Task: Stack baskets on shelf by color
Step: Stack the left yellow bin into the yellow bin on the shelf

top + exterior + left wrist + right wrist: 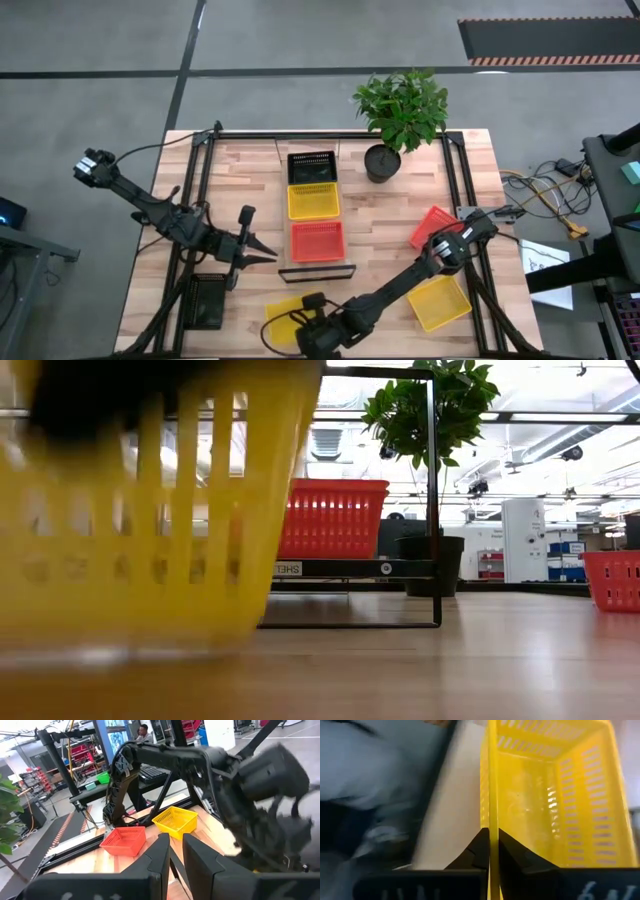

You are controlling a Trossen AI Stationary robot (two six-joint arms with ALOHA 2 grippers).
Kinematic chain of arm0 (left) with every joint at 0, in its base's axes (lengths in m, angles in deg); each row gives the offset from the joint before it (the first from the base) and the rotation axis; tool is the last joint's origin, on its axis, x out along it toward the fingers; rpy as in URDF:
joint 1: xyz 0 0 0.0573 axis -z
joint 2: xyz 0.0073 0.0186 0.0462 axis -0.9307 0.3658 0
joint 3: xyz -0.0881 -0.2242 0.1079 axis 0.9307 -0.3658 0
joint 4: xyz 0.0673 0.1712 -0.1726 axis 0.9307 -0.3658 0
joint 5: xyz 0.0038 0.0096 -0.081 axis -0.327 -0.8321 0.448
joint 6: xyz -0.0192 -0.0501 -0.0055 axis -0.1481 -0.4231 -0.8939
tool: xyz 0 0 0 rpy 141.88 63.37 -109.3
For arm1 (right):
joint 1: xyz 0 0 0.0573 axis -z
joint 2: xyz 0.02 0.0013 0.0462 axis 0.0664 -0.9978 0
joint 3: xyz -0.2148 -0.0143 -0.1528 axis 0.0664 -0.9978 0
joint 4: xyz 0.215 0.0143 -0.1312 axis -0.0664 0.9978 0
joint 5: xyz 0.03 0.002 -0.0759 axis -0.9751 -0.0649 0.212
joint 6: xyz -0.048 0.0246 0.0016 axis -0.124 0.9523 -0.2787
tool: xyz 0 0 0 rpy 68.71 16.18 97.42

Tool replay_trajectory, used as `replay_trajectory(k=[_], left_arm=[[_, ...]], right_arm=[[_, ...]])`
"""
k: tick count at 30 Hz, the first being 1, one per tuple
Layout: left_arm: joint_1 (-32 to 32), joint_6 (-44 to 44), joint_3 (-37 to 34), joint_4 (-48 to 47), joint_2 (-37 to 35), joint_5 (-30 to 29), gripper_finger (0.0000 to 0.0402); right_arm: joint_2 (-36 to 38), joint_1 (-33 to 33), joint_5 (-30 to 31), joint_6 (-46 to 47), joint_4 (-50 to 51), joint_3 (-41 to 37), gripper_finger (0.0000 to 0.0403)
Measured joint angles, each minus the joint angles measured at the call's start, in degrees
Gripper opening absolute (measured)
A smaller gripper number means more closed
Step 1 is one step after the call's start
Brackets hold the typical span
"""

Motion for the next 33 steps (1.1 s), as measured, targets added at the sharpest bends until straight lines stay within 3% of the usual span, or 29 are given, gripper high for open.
replay_trajectory(k=[7, 12, 14, 22, 33], left_arm=[[2.3, -0.1, -0.1, 1.0, -1.7, 0.0, 0.0037], [3.3, -1.4, -0.3, 0.9, -2.2, 0.0, 0.0037], [3.5, -1.4, -0.3, 1.0, -2.1, 0.0, 0.0037], [3.4, -1.4, -0.3, 0.9, -2.2, 0.0, 0.0037], [3.5, -1.1, -0.3, 0.9, -5.1, 0.0, 0.0037]], right_arm=[[4.6, -2.1, -9.7, -4.7, 11.0, 7.7, 0.0009], [12.0, -3.6, -9.5, -10.1, 13.9, 9.8, 0.0009], [15.2, -4.0, -6.2, -11.6, 13.9, 9.8, 0.0009], [23.1, -3.3, 18.0, -15.7, 20.8, 9.8, 0.0009], [22.9, 8.7, 19.6, -18.4, 30.1, 9.6, 0.0009]])
